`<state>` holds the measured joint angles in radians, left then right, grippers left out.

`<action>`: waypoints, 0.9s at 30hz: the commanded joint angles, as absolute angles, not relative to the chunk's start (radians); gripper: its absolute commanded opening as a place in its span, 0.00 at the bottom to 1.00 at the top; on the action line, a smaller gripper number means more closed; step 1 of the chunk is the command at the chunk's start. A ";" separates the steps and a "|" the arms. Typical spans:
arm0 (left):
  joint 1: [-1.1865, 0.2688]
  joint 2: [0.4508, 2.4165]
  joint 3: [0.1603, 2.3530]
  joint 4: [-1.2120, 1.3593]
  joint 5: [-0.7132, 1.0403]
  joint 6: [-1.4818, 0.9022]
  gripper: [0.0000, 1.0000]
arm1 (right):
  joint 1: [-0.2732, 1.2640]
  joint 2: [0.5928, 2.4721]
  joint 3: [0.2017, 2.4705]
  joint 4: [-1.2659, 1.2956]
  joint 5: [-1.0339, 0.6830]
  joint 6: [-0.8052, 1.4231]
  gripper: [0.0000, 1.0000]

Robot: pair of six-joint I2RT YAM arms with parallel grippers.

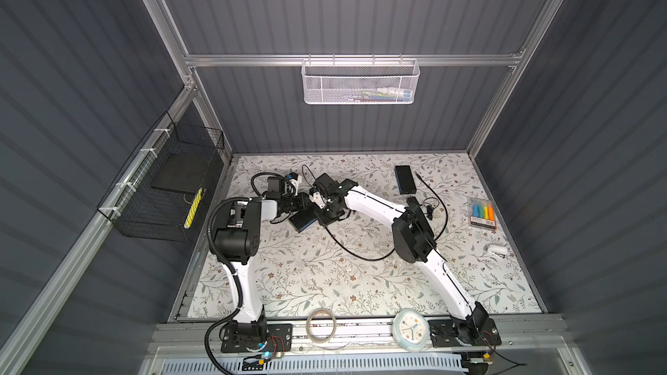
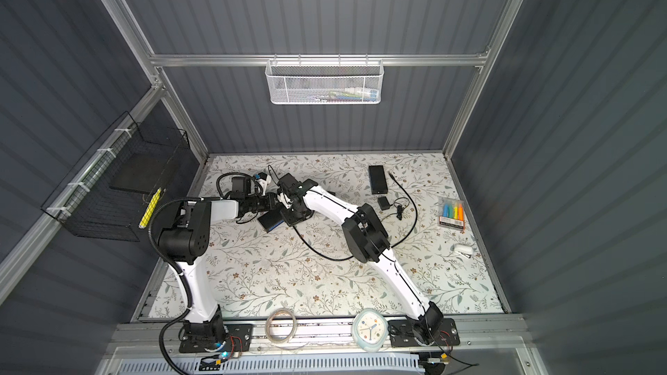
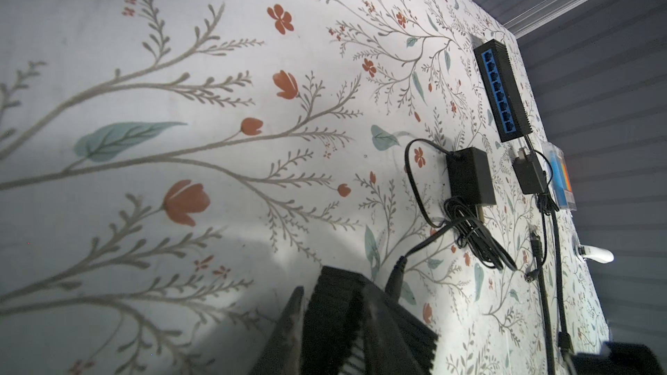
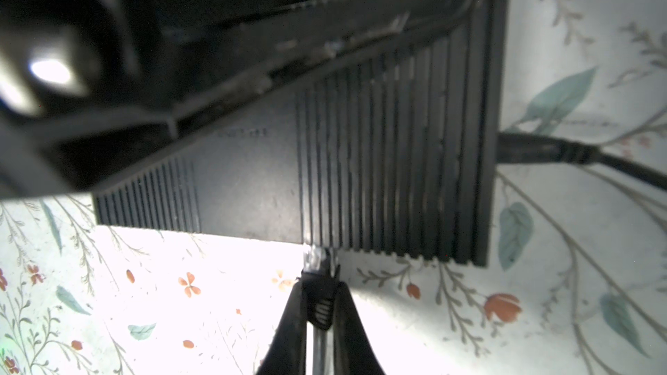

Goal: Insert the plug into the switch port

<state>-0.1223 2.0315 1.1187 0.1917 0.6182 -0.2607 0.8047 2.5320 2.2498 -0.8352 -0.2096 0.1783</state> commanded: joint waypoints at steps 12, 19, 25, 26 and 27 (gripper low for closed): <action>-0.192 2.065 1.047 0.016 0.712 -0.259 0.26 | 0.786 2.512 2.360 -0.670 -0.182 0.189 0.00; -0.212 2.066 1.037 0.031 0.719 -0.273 0.25 | 0.786 2.523 2.368 -0.656 -0.184 0.205 0.00; -0.233 2.073 1.032 0.044 0.732 -0.285 0.25 | 0.785 2.536 2.368 -0.645 -0.194 0.202 0.00; -0.235 2.074 1.030 0.047 0.732 -0.288 0.25 | 0.786 2.536 2.368 -0.644 -0.194 0.202 0.00; -0.239 2.075 1.029 0.051 0.732 -0.291 0.25 | 0.785 2.535 2.369 -0.643 -0.194 0.202 0.00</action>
<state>-0.1459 2.0312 1.0973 0.2539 0.6140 -0.2623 0.7971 2.5343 2.3032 -0.9096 -0.2050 0.1917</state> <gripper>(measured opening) 0.252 0.132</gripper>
